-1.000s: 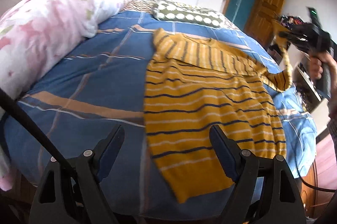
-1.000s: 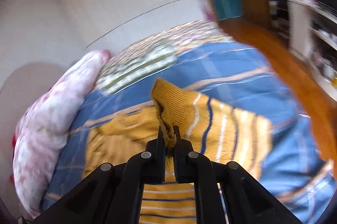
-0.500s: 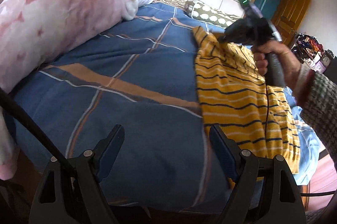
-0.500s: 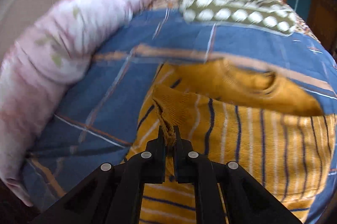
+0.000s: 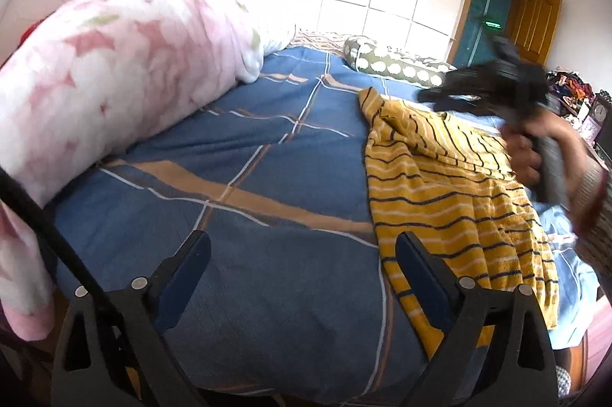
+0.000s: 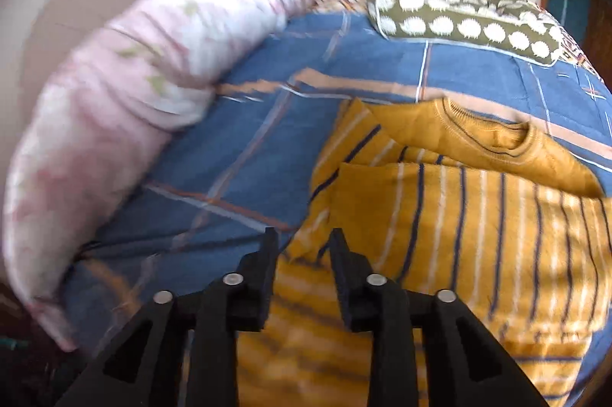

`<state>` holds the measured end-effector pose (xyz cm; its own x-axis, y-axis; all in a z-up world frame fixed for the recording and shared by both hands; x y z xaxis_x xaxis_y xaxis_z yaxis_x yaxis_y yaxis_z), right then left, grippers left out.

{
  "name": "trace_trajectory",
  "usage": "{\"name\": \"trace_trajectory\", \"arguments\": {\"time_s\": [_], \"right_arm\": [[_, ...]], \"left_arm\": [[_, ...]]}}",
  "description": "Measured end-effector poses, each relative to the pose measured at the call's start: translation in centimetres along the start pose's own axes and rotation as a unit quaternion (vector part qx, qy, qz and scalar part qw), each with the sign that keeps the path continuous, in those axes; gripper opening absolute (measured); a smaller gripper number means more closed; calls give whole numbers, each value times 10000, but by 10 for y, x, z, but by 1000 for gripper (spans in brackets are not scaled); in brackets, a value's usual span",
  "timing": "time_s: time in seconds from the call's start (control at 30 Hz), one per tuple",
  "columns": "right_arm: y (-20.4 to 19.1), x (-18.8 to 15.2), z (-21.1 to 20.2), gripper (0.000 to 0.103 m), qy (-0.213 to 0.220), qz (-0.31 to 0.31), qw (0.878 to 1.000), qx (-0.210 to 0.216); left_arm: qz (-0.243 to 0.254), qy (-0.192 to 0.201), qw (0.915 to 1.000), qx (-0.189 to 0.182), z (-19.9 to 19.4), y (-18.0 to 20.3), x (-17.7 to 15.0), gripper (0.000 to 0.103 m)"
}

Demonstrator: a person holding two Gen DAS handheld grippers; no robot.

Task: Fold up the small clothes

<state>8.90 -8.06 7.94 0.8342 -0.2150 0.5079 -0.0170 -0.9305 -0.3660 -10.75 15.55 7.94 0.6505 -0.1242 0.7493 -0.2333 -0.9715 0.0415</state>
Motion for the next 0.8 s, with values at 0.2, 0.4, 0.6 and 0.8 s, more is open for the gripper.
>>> {"name": "trace_trajectory", "arguments": {"time_s": [0.2,0.4,0.6,0.8], "right_arm": [[70,-70,-82,53,192,96,9981,-586],[176,-151,-161,53,260,1311,9890,-629],[239,-213,-193,53,589,2401,9687,-217],[257,-226,-182,53,832,2875,9536,337]], "left_arm": [[47,-700,9967,-408,13,21,-2,96],[-600,-1243,9825,-1252,46,28,2,96],[-1005,-1583,9681,-1660,102,35,20,88],[-1092,-2136,9595,-1475,175,45,42,87]]}}
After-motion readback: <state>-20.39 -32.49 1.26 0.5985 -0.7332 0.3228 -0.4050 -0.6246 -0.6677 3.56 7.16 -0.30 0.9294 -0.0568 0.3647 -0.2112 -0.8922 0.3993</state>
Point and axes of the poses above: each gripper's, at about its wrist camera, not at the fingertips, and z roughly the way its jaws point, y to its right, x to its top, the point moved 3 cm from there along z, roughly the way its jaws point, and after that the axes turned 9 degrees about z, right-handed, at the moved point
